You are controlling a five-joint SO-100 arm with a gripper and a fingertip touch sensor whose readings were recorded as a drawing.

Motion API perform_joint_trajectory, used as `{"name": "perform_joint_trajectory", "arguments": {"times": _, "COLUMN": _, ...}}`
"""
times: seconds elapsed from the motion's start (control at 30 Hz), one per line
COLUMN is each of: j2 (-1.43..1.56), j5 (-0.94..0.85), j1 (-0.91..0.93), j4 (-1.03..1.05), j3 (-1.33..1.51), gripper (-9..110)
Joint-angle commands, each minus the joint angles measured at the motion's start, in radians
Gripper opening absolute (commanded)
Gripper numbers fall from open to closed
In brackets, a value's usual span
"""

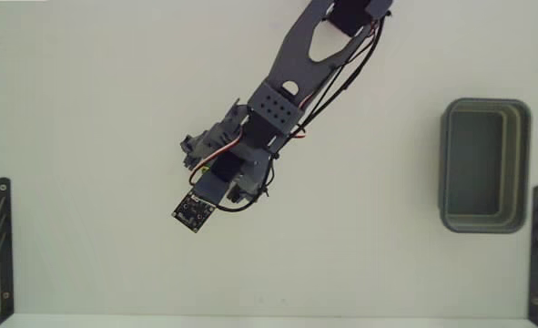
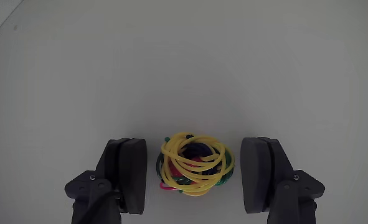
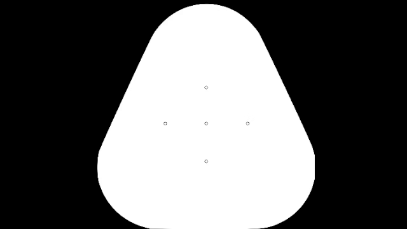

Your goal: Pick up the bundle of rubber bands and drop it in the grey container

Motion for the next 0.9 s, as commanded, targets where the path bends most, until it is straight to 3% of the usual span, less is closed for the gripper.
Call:
{"name": "perform_joint_trajectory", "arguments": {"times": 0.0, "j2": 0.036, "j5": 0.0, "j1": 0.022, "j4": -0.015, "j3": -0.004, "gripper": 90}}
{"name": "perform_joint_trajectory", "arguments": {"times": 0.87, "j2": 0.036, "j5": 0.0, "j1": 0.022, "j4": -0.015, "j3": -0.004, "gripper": 84}}
